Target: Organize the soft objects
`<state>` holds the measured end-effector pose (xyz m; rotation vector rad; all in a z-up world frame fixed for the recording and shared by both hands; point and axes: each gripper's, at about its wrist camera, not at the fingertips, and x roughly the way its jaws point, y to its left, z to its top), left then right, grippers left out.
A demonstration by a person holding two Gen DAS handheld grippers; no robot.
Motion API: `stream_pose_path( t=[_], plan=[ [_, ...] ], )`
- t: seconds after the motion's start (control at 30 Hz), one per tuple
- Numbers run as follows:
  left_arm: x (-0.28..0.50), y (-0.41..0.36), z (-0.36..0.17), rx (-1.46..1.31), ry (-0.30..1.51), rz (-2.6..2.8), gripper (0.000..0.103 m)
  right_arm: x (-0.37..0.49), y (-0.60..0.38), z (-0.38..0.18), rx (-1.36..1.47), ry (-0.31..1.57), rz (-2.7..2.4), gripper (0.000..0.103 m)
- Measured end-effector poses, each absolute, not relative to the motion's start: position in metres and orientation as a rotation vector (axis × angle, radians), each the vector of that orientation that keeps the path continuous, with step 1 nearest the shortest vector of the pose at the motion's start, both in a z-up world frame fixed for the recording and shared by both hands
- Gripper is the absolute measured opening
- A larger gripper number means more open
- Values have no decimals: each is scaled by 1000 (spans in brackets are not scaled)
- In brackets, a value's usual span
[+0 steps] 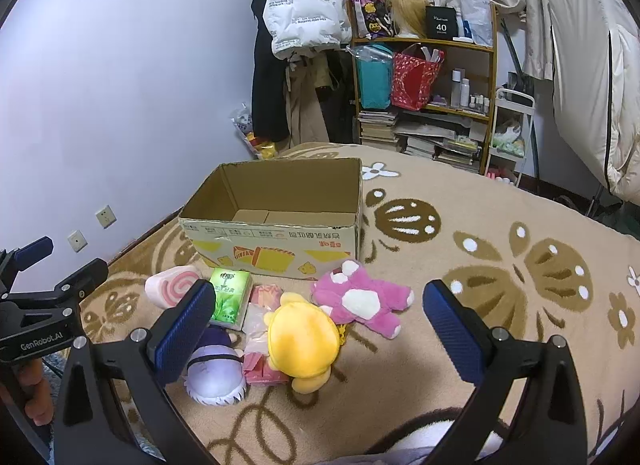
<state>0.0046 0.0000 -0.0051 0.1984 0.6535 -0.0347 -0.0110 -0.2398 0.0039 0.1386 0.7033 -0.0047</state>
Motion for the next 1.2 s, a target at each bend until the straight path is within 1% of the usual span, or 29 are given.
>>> stream_pose_path(
  t=[1.2],
  plan=[
    [4,-1,-6,201,655,-32,103,-9,-242,-3,142,719,-11,103]
  ],
)
